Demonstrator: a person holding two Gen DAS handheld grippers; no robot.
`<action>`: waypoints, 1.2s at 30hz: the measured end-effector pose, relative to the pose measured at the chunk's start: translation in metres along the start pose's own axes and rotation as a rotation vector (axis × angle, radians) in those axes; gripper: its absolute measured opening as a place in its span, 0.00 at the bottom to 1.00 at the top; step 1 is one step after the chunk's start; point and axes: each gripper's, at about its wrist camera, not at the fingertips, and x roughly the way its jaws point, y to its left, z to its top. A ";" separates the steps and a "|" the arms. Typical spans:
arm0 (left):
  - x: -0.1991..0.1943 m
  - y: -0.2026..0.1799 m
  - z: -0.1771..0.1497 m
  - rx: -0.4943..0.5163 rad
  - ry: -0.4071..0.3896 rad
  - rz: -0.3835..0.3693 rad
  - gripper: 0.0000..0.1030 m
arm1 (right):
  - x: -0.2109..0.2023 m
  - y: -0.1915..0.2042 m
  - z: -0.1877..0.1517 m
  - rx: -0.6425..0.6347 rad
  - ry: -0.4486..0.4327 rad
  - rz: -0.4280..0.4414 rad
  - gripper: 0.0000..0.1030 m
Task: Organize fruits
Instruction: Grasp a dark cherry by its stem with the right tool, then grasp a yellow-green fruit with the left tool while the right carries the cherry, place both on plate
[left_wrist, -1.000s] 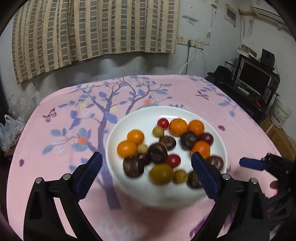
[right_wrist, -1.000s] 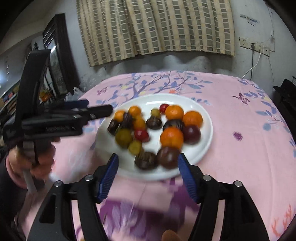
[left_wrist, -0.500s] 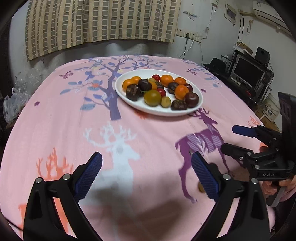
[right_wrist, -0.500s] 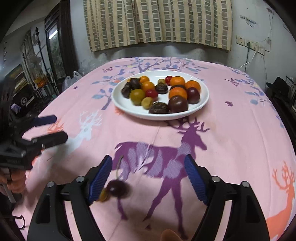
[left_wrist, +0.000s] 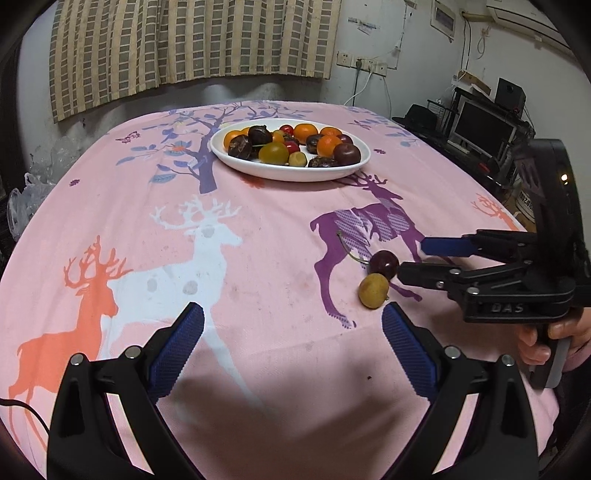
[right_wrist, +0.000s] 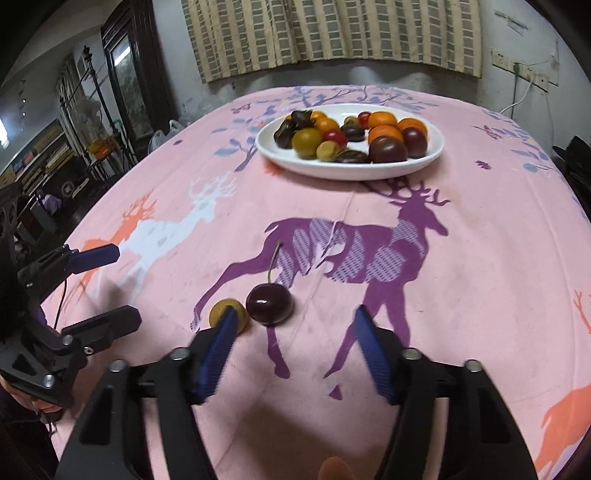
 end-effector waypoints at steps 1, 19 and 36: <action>0.000 0.000 -0.001 -0.001 0.000 -0.001 0.92 | 0.003 0.000 0.000 0.004 0.011 0.004 0.46; -0.008 0.003 0.001 -0.014 -0.018 -0.033 0.92 | 0.030 0.018 0.021 -0.016 0.034 0.009 0.41; 0.002 -0.002 0.001 0.018 0.016 -0.084 0.81 | 0.001 -0.010 0.030 0.103 -0.074 0.009 0.30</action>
